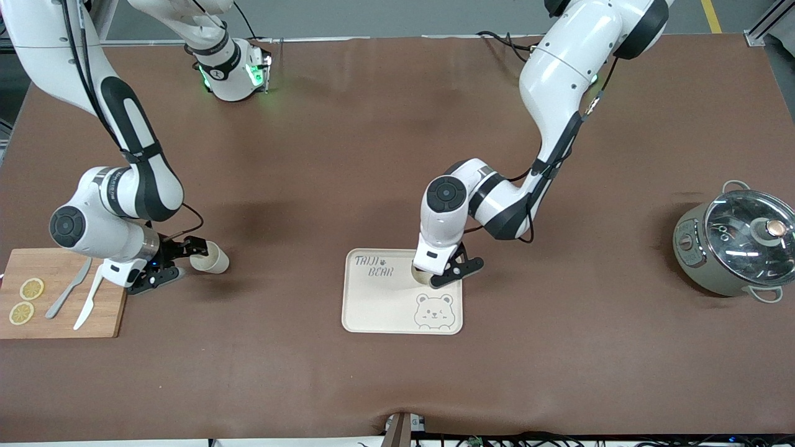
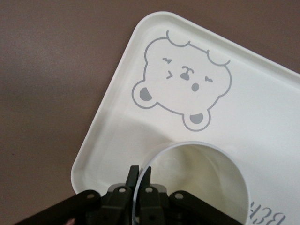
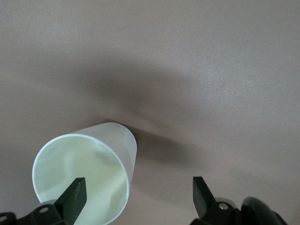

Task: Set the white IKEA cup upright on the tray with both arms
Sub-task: 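Lower the held cup upright onto the tray and open the left gripper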

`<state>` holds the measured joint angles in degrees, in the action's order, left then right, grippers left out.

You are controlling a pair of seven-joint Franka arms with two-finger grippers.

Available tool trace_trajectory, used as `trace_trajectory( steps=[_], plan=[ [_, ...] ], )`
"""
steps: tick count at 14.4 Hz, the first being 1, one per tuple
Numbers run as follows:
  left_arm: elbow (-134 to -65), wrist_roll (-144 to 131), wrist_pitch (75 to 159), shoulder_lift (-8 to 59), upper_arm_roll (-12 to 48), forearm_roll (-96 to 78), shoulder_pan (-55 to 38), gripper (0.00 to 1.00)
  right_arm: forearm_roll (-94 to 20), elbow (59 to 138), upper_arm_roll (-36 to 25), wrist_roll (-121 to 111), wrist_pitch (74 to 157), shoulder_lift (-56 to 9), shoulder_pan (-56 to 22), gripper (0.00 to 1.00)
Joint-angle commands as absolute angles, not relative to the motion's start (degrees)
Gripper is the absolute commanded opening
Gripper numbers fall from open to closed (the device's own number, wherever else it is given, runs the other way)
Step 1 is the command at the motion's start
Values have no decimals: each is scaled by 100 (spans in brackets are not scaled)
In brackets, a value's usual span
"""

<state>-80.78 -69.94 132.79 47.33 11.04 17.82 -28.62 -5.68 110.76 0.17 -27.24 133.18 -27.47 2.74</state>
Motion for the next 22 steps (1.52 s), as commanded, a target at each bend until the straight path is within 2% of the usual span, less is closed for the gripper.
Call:
trace_trajectory(
  steps=[1, 2, 3, 4, 7, 9, 17, 22],
  plan=[
    [-7928, -7128, 13307, 4816, 1037, 1925, -2944, 2, -563, 11267, 18, -2777, 13517, -2672, 229, 100],
    [-7936, -7111, 13307, 4816, 1037, 1934, -2944, 55, -563, 11285, 18, -2777, 13544, -2672, 220, 100],
    [-7937, -7093, 13307, 4816, 1037, 1942, -2944, 72, -563, 11285, 18, -2777, 13544, -2672, 228, 100],
    [-7937, -7093, 13307, 4816, 1037, 1960, -2944, 80, -563, 11285, 18, -2777, 13553, -2672, 229, 100],
    [-7937, -7119, 13307, 4808, 1037, 2004, -2944, 82, -563, 11303, 18, -2777, 13605, -2681, 220, 100],
    [-7945, -7128, 13254, 4799, 1020, 2082, -2944, 100, -563, 11338, 18, -2777, 13658, -2672, 220, 100],
    [-7928, -7172, 12315, 4465, 1107, 2259, -2945, 100, -563, 11408, 18, -2777, 13807, -2681, 220, 100],
    [-7936, -6953, 11489, 3834, 1151, 1786, -2769, 100, -563, 11417, 18, -2777, 13851, -2681, 194, 100]
  ],
)
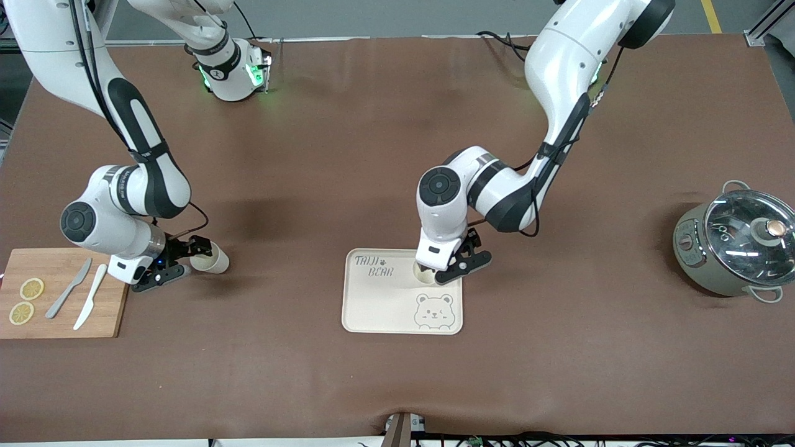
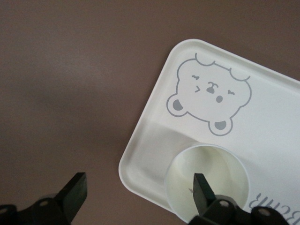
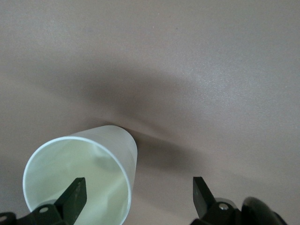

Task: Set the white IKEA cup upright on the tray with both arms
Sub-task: 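Withdraw the left gripper while the right gripper closes on the cup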

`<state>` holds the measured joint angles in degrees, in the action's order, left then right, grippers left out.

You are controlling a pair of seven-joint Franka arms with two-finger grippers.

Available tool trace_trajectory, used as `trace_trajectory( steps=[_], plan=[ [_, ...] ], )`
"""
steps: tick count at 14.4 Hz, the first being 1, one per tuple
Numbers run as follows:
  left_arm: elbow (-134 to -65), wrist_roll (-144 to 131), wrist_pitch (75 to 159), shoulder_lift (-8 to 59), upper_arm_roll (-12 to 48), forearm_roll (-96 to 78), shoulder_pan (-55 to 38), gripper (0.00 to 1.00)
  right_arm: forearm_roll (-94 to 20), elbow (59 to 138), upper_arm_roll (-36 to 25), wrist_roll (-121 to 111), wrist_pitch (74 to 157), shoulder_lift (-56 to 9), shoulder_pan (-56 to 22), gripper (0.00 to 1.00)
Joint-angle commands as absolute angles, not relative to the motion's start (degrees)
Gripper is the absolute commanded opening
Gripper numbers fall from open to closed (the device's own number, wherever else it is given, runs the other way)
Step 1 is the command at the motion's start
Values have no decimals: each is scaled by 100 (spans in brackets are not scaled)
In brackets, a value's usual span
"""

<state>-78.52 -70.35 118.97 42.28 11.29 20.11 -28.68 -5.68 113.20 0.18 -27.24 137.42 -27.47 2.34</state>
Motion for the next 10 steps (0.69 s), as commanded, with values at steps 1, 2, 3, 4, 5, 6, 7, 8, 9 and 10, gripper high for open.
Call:
trace_trajectory(
  steps=[1, 2, 3, 4, 5, 6, 7, 8, 9, 10],
  plan=[
    [-7954, -6700, 11270, 3675, 1151, 1593, -2638, 100, -563, 11417, 18, -2777, 13852, -2689, 185, 100],
    [-7980, -6349, 11024, 3509, 1151, 1408, -2515, 100, -563, 11426, 18, -2777, 13852, -2689, 185, 100],
    [-8015, -5972, 10769, 3298, 1151, 1241, -2340, 100, -563, 11417, 9, -2777, 13852, -2689, 185, 100],
    [-8103, -5550, 10419, 2991, 1151, 1074, -2086, 100, -563, 11417, 17, -2777, 13852, -2689, 185, 100],
    [-8173, -5120, 9954, 2623, 1151, 959, -1822, 100, -563, 11417, 18, -2777, 13852, -2689, 185, 100],
    [-8165, -4689, 9418, 2280, 1151, 941, -1532, 100, -563, 11417, 18, -2777, 13843, -2689, 176, 100],
    [-8139, -4128, 9065, 1972, 1151, 940, -1190, 100, -563, 11408, 9, -2777, 13843, -2689, 158, 98],
    [-8139, -3574, 8957, 1708, 1151, 932, -830, 100, -563, 11408, 9, -2769, 13843, -2689, 150, 88],
    [-8130, -3090, 8939, 1470, 1151, 923, -513, 100, -563, 11408, 17, -2769, 13843, -2689, 149, 80],
    [-8130, -2650, 8930, 1302, 1160, 888, -205, 100, -563, 11408, 9, -2769, 13843, -2689, 149, 72]
  ],
)
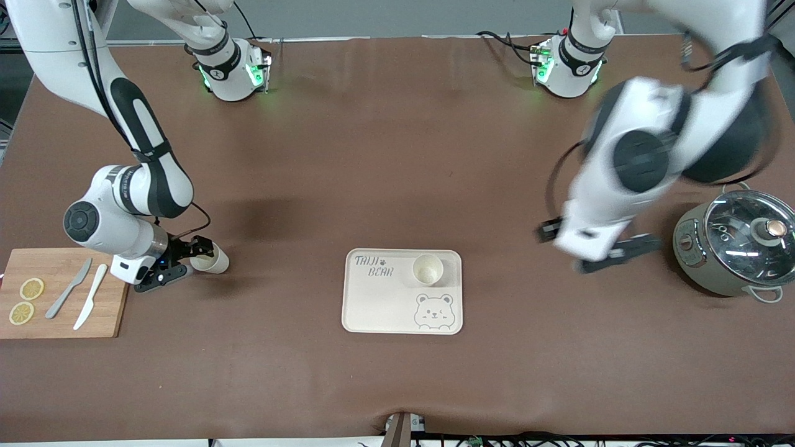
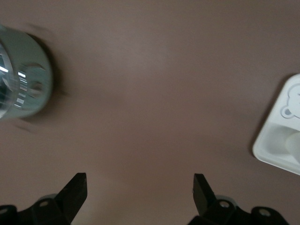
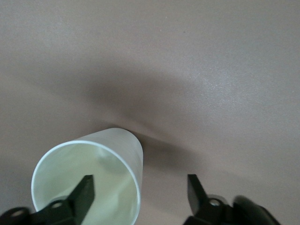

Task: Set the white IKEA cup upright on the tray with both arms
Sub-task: 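Withdraw the left gripper while the right gripper closes on the cup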

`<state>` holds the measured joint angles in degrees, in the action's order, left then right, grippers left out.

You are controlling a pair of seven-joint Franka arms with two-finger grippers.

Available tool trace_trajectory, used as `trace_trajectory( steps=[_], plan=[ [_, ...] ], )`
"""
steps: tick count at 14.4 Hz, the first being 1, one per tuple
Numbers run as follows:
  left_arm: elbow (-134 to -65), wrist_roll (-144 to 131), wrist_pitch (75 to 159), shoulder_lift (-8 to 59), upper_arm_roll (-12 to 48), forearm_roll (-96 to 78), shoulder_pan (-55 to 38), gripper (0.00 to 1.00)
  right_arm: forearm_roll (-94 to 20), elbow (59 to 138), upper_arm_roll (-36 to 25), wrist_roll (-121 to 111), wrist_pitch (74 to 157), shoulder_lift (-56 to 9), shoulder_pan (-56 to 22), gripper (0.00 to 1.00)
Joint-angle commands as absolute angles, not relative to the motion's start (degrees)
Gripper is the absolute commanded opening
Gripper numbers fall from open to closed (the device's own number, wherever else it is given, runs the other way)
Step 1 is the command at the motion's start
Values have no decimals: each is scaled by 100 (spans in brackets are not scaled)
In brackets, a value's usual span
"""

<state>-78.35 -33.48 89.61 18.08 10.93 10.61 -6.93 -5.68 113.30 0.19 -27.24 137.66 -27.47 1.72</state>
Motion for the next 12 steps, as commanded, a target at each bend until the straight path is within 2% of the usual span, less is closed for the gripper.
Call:
trace_trajectory(
  steps=[1, 3, 6, 8, 10, 12],
  plan=[
    [-8121, -2228, 8930, 1205, 1160, 801, 50, 100, -563, 11408, 17, -2769, 13843, -2689, 149, 62],
    [-8086, -1707, 8930, 1020, 1160, 721, 455, 100, -563, 11408, 9, -2769, 13843, -2689, 149, 49],
    [-8086, -1556, 8790, 870, 1143, 686, 536, 100, -563, 11408, 17, -2769, 13843, -2689, 149, 24],
    [-8077, -1433, 8701, 800, 1116, 581, 536, 100, -563, 11400, 9, -2769, 13834, -2689, 141, 11],
    [-8077, -1301, 8701, 774, 1107, 344, 728, 100, -563, 11399, 9, -2769, 13825, -2689, 123, 0],
    [-8077, -1240, 8701, 651, 1099, 168, 826, 100, -554, 11373, 9, -2769, 13799, -2689, 114, 0]
  ],
)
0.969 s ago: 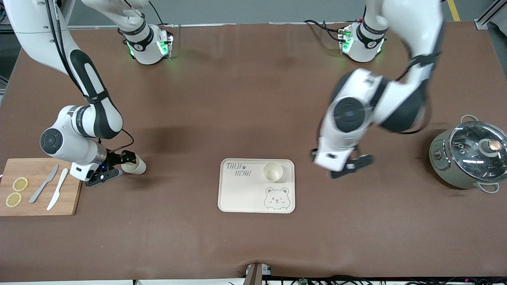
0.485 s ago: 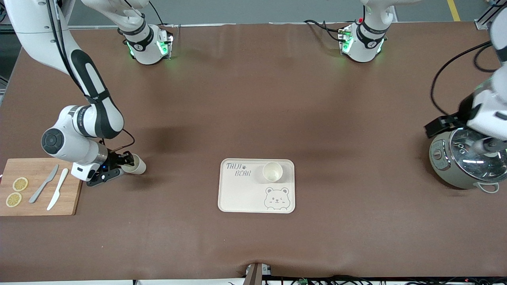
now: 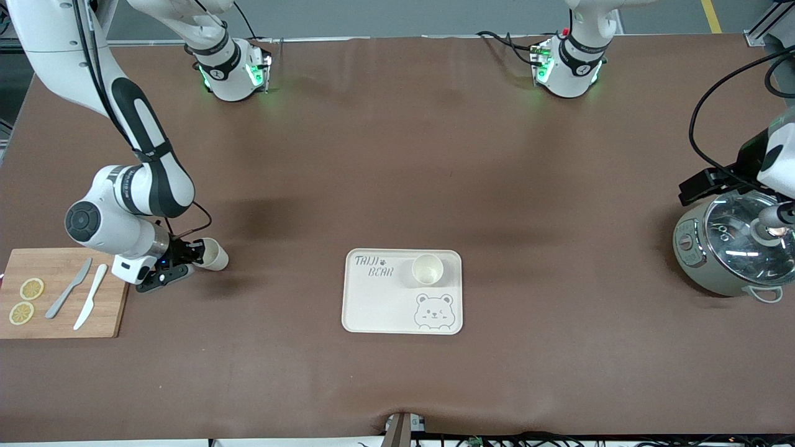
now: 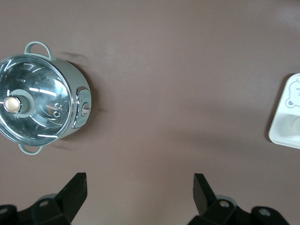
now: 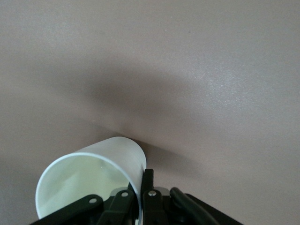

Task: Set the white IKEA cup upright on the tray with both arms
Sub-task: 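Withdraw the left gripper while the right gripper closes on the cup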

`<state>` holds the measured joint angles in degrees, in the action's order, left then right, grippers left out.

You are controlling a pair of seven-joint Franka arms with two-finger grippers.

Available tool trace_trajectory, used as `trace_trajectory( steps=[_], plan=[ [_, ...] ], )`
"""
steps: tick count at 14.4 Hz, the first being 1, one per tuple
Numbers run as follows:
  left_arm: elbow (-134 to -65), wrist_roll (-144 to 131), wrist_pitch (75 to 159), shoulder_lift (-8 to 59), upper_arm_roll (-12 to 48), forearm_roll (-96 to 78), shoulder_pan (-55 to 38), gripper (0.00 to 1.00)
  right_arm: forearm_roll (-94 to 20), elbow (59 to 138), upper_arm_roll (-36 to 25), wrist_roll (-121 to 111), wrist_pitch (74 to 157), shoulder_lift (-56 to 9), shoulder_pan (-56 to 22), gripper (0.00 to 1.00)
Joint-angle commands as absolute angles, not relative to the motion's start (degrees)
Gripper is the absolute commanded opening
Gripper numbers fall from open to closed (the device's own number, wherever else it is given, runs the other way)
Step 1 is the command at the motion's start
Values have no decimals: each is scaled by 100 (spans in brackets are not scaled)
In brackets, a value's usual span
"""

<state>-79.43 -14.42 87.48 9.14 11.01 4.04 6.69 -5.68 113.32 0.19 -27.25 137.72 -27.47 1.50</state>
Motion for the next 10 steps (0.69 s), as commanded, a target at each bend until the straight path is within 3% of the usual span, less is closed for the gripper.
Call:
trace_trajectory(
  steps=[1, 6, 10],
  plan=[
    [-8095, -1083, 8692, 624, 1099, 158, 835, 100, -562, 11356, 9, -2769, 13781, -2689, 106, 0],
    [-8174, -519, 8639, 756, 1028, 44, 739, 100, -563, 11198, 18, -2690, 13493, -2611, 1, 0],
    [-8341, -361, 8666, 616, 1028, 44, 616, 100, -598, 10558, 18, -1875, 12413, -2488, -298, 0]
  ],
)
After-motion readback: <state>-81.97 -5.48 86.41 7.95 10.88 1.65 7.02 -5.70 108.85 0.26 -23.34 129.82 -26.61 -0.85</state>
